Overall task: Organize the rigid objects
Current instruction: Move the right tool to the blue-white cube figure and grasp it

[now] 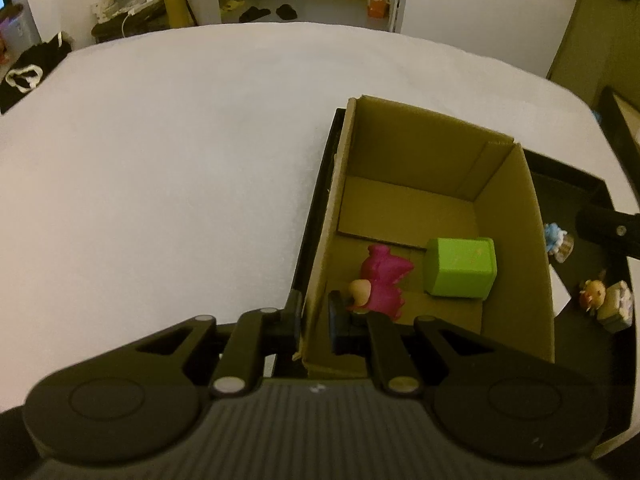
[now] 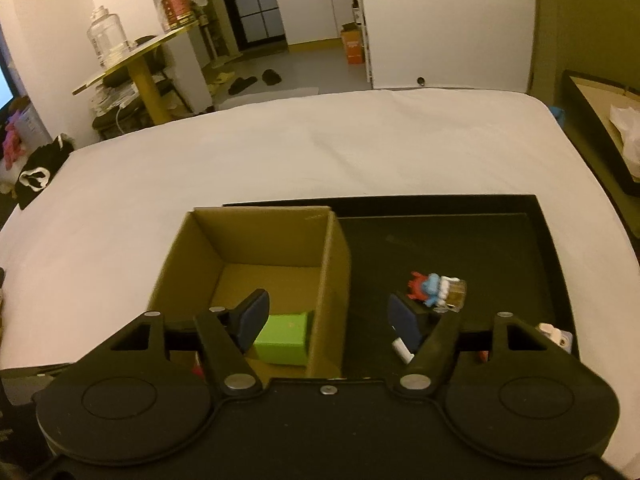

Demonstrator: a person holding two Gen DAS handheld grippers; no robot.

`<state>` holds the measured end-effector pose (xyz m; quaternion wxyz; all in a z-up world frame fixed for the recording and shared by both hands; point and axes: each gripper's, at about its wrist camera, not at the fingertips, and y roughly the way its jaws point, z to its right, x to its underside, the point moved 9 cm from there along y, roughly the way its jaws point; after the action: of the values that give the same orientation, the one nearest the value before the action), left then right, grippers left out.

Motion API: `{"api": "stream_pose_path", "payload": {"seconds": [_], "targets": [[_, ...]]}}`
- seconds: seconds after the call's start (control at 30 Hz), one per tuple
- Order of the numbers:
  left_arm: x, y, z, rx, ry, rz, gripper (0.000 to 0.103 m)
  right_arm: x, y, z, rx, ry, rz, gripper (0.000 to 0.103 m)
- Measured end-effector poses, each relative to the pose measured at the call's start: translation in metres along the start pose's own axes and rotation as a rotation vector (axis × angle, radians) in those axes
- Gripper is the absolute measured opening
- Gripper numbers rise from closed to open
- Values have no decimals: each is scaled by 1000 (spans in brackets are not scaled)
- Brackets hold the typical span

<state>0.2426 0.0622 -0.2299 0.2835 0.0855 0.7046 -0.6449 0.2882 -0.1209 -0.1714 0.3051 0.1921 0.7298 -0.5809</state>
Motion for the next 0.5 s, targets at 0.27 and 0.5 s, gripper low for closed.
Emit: {"api": "stream_pose_path", "payload": {"seconds": [0.27,0.5], "targets": [[-2,2,8,-51,41,-24,14,12,-2,28,16,45,-3,73],[-2,5,15,-84,73,-44,36,22,0,56,39,88,-3,77]]}}
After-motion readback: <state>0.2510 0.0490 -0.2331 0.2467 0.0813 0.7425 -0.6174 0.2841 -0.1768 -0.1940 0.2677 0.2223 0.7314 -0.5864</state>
